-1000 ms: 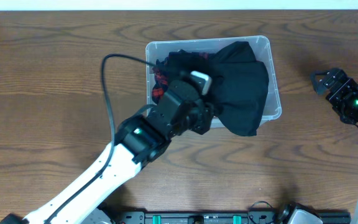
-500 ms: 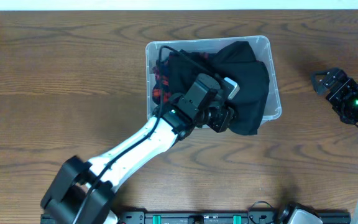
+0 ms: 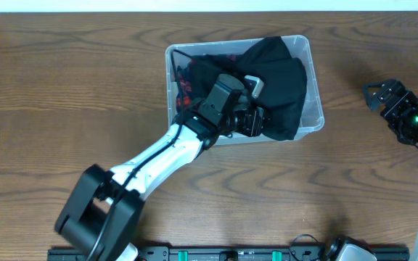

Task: Pack container
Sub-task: 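Lower the black garment into the bin's right side with the left gripper, then press and spread the black garment flat inside the bin with the left gripper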

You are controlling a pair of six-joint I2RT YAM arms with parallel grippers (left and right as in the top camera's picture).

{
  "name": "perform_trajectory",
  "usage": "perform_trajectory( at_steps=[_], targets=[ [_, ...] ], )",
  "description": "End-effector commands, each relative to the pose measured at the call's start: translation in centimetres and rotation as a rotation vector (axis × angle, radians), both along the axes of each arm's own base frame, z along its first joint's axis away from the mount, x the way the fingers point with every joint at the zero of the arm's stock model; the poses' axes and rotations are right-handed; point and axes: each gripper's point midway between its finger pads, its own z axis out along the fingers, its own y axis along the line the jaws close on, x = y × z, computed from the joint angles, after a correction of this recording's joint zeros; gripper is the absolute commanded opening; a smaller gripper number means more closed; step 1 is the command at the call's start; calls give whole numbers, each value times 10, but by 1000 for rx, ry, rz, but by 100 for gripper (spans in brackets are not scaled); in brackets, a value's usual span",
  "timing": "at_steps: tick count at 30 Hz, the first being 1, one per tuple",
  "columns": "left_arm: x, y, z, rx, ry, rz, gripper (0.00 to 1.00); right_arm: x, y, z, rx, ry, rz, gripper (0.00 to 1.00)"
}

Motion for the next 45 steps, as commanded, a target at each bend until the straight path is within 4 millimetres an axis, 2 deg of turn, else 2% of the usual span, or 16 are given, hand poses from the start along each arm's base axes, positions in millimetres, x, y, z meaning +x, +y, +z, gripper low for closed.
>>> perform_trajectory(
  at_steps=[1, 3, 7, 10, 12, 14, 15, 20, 23, 27, 29, 33, 39, 40, 43, 45],
  targets=[
    [3, 17, 52, -68, -45, 96, 98, 0, -1, 1, 12, -3, -6, 99],
    [-6, 22, 96, -134, -119, 84, 98, 0, -1, 1, 12, -3, -6, 99],
    [-18, 41, 155, -188, -269, 107, 98, 0, -1, 1, 12, -3, -6, 99],
    [-8, 69, 159, -96, -338, 220, 98, 0, -1, 1, 12, -3, -6, 99],
    [3, 91, 143, 16, -343, 308, 98, 0, -1, 1, 13, -2, -6, 99],
    [15, 110, 117, 140, -320, 375, 99, 0, -1, 1, 13, -1, -6, 99],
    [21, 117, 99, 204, -298, 390, 95, 0, -1, 1, 13, -1, -6, 99],
    [41, 126, 15, 377, -154, 377, 91, 0, -1, 1, 13, -1, -6, 99],
    [42, 124, -37, 448, -53, 342, 91, 0, -1, 1, 13, -1, -6, 99],
    [32, 122, -77, 497, 46, 297, 90, 0, -1, 1, 13, -1, -6, 99],
    [27, 125, -78, 512, 64, 292, 89, 0, -1, 1, 13, -1, -6, 99],
    [25, 124, -39, 490, 38, 293, 89, 0, -1, 1, 13, -1, -6, 99],
    [22, 81, 76, 260, -173, 190, 89, 0, -1, 1, 14, -1, -6, 99],
    [21, 73, 89, 221, -204, 175, 89, 0, -1, 1, 14, -1, -6, 99],
    [21, 52, 110, 151, -280, 150, 89, 0, -1, 1, 14, -1, -6, 99],
    [22, 35, 108, 130, -300, 125, 89, 0, -1, 1, 14, -1, -6, 99]
  ],
)
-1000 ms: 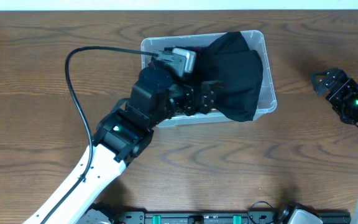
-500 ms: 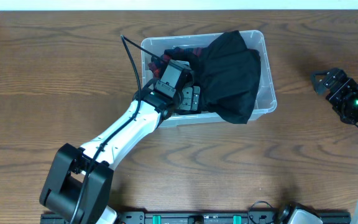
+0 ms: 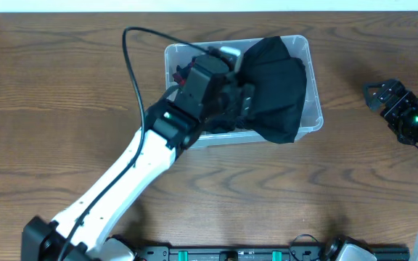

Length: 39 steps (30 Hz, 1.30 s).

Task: Pack container
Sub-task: 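Press and spread the black garment flat inside the bin with the left gripper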

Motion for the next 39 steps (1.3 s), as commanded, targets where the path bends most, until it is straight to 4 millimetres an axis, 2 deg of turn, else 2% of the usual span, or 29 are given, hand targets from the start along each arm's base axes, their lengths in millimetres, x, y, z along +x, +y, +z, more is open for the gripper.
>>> perform_trajectory(
  at_steps=[1, 4, 7, 12, 14, 16, 19, 22, 24, 27, 30, 31, 34, 36, 39],
  targets=[
    [-5, -27, -9, -4, -4, -79, 89, 0, -1, 1, 14, -1, -6, 99],
    [-9, -60, -29, -18, 6, -174, 89, 0, -1, 1, 14, -1, -6, 99],
    [-8, -78, -67, 23, 45, -214, 89, 0, -1, 1, 14, -1, -5, 99],
    [-5, -83, -138, 105, 159, -216, 89, 0, -1, 1, 14, -1, -6, 99],
    [-6, -84, -159, 119, 205, -218, 89, 0, -1, 1, 14, -1, -6, 99],
    [-10, -85, -165, 120, 230, -232, 89, 0, -1, 1, 14, -1, -6, 99],
    [-12, -84, -161, 119, 229, -232, 89, 0, -1, 1, 14, -1, -6, 99],
    [-12, -83, -142, 102, 204, -233, 89, 0, -1, 1, 14, -1, -6, 99],
    [-12, -83, -122, 86, 180, -232, 89, 0, -1, 1, 14, -1, -6, 99],
    [-16, -81, -82, 39, 135, -229, 89, 0, -1, 1, 14, -1, -6, 99],
    [-31, -77, -50, 2, 126, -262, 89, 0, -1, 1, 14, -1, -6, 99],
    [-39, -75, -44, -3, 134, -276, 86, 0, -1, 1, 14, -1, -5, 99],
    [-57, -69, -43, 23, 181, -295, 73, 0, -1, 1, 14, -1, -6, 99],
    [-66, -68, -51, 48, 214, -304, 65, 0, -1, 1, 14, -1, -6, 99],
    [-68, -71, -66, 76, 245, -309, 48, 0, -1, 1, 14, -1, -6, 99]
  ],
)
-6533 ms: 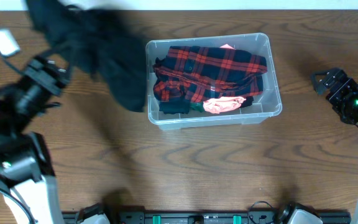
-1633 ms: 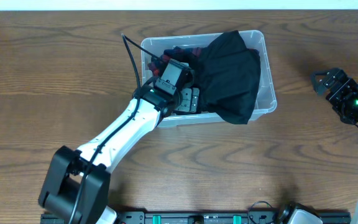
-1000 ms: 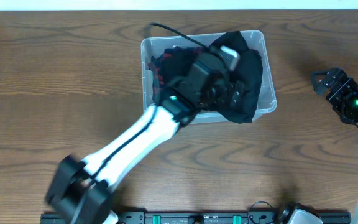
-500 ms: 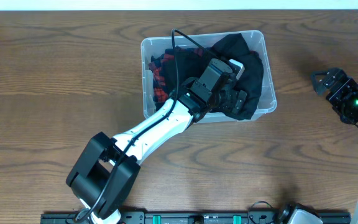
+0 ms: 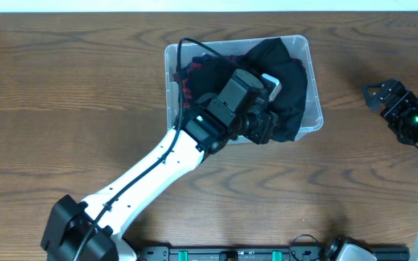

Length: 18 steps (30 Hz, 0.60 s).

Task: Pack container
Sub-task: 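Press and spread the black garment flat inside the bin with the left gripper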

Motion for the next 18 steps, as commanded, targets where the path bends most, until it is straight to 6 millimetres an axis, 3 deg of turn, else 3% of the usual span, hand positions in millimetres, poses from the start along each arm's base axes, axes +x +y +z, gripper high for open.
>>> perform_trajectory(
  at_steps=[1, 6, 9, 12, 18],
  targets=[
    [0, -6, -21, 45, 28, -15, 41, 0, -1, 1, 14, -1, -5, 99],
    [14, -16, -50, 73, 24, -12, 36, 0, -1, 1, 14, -1, -6, 99],
    [20, -27, -67, 68, 23, -19, 20, 0, -1, 1, 14, -1, -6, 99],
    [26, -32, -84, 74, 29, -17, 11, 0, -1, 1, 14, -1, -6, 99],
    [34, -29, -116, 110, 72, 9, 12, 0, -1, 1, 14, -1, -6, 99]
  ],
)
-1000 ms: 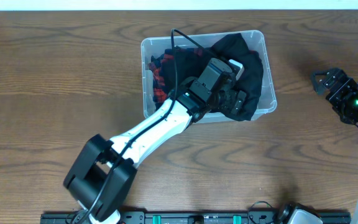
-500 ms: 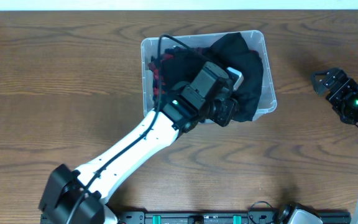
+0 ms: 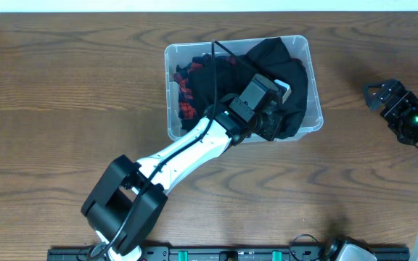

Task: Pack container
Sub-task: 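Press and spread the black garment flat inside the bin with the left gripper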

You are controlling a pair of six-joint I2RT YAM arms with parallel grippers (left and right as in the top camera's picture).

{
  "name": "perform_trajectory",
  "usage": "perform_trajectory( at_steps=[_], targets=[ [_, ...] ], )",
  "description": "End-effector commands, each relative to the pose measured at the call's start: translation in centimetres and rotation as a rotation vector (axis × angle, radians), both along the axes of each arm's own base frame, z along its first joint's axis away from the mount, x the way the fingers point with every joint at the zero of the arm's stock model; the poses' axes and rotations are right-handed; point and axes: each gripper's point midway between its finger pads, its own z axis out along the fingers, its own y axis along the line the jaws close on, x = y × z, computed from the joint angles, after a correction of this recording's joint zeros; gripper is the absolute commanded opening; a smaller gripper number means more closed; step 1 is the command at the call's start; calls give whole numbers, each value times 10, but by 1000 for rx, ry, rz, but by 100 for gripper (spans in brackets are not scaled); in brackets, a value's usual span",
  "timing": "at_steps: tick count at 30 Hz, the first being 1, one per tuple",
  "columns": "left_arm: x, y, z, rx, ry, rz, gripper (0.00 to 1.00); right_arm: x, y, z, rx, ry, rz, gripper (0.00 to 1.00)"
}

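Observation:
A clear plastic container sits at the table's far middle. A black garment fills its right half, and a red plaid cloth lies in its left part. The garment's lower fold reaches the near right rim. My left gripper is pushed down into that fold by the near wall, its fingers hidden in the black cloth. My right gripper rests at the far right of the table, fingers apart and holding nothing.
The left arm slants across the table from the near edge up to the container. A black cable loops over the bin. A black rail runs along the table's front edge.
My left gripper has shifted a little to the right along the container's near wall, still down in the black garment. The right arm has not moved.
My left gripper was at the near wall, in the black garment that hung over the rim. Then it stood higher, over the bin's left middle. Then it was back down at the near wall, and now it is slightly farther right. The right arm stayed put.

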Motion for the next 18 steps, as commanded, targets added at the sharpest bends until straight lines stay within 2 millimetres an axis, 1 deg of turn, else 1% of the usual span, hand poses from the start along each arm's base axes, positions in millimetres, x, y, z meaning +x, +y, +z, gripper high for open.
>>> perform_trajectory(
  at_steps=[1, 3, 4, 5, 6, 8, 10, 13, 15, 18],
  targets=[
    [2, 8, -36, 71, 53, 18, 11, 0, -1, 1, 14, 0, -6, 99],
    [3, 8, -34, 66, 48, 19, 13, 0, -1, 1, 14, 0, -6, 99],
    [3, 8, -31, 63, 43, 19, 17, 0, -1, 1, 14, 0, -6, 99],
    [4, 7, -26, 57, 37, 19, 17, 0, -1, 1, 14, -1, -6, 99],
    [4, 7, -20, 52, 33, 19, 22, 0, -1, 1, 14, 0, -6, 99],
    [10, 10, -4, 60, 0, 43, 25, 0, -1, 1, 14, 0, -6, 99],
    [20, 14, 15, 71, -49, 81, 25, 0, -1, 1, 14, 0, -6, 99],
    [26, 10, 37, 42, -83, 88, 25, 0, -1, 1, 13, 0, -6, 99],
    [28, 8, 40, 34, -90, 88, 25, 0, -1, 1, 14, 0, -6, 99],
    [28, 7, 32, 41, -70, 99, 25, 0, -1, 1, 14, 0, -6, 99]
  ],
)
